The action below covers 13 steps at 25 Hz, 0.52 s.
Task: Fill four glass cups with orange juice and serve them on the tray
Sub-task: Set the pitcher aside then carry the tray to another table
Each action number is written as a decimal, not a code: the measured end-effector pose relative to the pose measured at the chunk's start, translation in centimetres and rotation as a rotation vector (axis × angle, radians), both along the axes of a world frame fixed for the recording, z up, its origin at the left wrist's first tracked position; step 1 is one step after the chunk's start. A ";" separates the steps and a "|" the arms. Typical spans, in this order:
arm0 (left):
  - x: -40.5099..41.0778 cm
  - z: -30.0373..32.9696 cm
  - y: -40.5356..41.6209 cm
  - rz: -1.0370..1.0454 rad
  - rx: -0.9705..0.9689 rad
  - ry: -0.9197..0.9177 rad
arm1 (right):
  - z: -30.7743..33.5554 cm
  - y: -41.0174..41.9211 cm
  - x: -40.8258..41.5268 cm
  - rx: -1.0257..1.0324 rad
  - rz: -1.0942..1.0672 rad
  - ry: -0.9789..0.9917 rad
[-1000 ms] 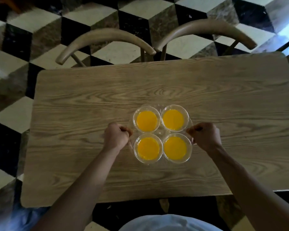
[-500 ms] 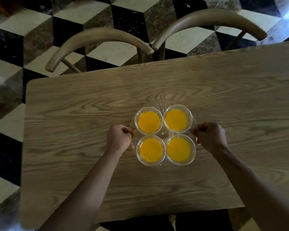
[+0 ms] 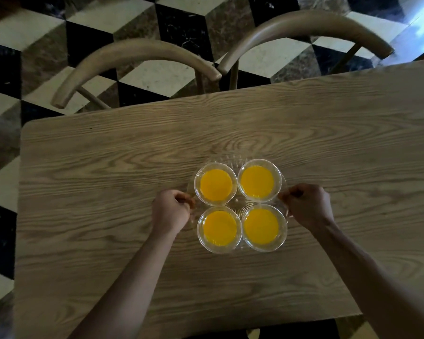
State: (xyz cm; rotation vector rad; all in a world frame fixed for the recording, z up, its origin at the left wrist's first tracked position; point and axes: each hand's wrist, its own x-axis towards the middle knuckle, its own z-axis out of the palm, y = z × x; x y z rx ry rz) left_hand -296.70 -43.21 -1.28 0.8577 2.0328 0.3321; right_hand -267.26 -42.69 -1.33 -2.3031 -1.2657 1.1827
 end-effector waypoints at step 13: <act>-0.1 -1.2 -0.2 0.008 0.005 -0.035 | -1.9 -0.2 0.5 0.023 -0.012 -0.012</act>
